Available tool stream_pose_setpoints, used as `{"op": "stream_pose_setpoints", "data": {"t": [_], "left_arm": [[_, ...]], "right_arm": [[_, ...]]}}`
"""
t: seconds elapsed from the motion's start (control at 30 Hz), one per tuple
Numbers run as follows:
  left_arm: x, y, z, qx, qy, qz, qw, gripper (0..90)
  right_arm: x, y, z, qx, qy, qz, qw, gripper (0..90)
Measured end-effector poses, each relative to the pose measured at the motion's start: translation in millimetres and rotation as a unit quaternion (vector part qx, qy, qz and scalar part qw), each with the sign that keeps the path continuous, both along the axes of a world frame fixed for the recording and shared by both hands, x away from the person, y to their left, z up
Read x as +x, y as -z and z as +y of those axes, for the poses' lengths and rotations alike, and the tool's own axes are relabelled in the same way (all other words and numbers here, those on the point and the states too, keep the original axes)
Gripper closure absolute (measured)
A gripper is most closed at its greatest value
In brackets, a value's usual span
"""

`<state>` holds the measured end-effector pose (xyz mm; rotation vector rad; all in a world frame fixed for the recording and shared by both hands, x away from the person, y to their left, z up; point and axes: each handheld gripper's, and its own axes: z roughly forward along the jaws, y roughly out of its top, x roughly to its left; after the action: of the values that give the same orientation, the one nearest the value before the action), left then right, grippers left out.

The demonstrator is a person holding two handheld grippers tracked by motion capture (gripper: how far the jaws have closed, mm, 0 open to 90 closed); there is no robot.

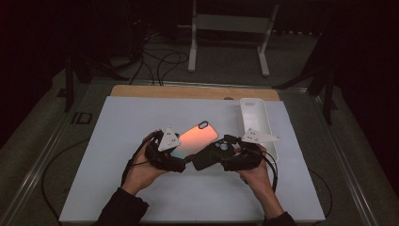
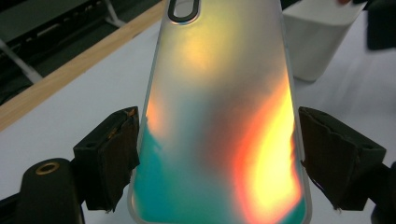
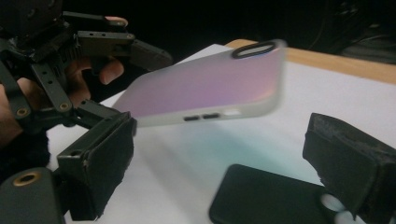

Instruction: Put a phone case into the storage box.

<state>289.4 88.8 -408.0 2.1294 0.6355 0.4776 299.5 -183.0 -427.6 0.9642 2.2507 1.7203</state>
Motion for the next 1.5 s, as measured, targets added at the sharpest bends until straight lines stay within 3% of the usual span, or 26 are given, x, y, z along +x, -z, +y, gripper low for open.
{"op": "stream_pose_setpoints", "data": {"t": [0.27, 0.53, 0.77, 1.03, 1.07, 1.23, 1.5], "left_arm": [[-1.5, 0.5, -4.5, -0.012, 0.013, -0.002, 0.9998, 17.3], [-1.5, 2.8, -11.1, -0.015, 0.012, 0.004, 0.9998, 17.2], [-3.1, 6.4, -16.6, -0.018, 0.013, 0.012, 0.9997, 17.2], [-2.6, 10.1, -18.0, -0.012, 0.013, 0.019, 0.9997, 17.2], [-2.6, 11.7, -18.1, -0.009, 0.014, 0.020, 0.9997, 17.3], [-2.4, 13.4, -19.8, -0.004, 0.011, 0.023, 0.9997, 17.2], [-4.3, 18.6, -24.1, 0.009, 0.005, 0.013, 0.9999, 16.9]], "right_arm": [[9.5, -2.1, 11.3, 0.040, -0.018, 0.038, 0.9983, 13.8], [14.8, -1.4, 13.4, 0.080, -0.005, 0.086, 0.9931, 31.7], [16.7, -3.4, 16.3, 0.083, 0.009, 0.099, 0.9916, 47.3], [16.8, -3.4, 20.6, 0.085, 0.004, 0.100, 0.9914, 57.7], [16.9, -3.7, 21.2, 0.086, 0.002, 0.102, 0.9910, 63.0], [17.0, -4.0, 22.1, 0.089, 0.000, 0.109, 0.9900, 66.0], [16.4, -4.2, 23.1, 0.096, -0.007, 0.109, 0.9893, 82.3]]}}
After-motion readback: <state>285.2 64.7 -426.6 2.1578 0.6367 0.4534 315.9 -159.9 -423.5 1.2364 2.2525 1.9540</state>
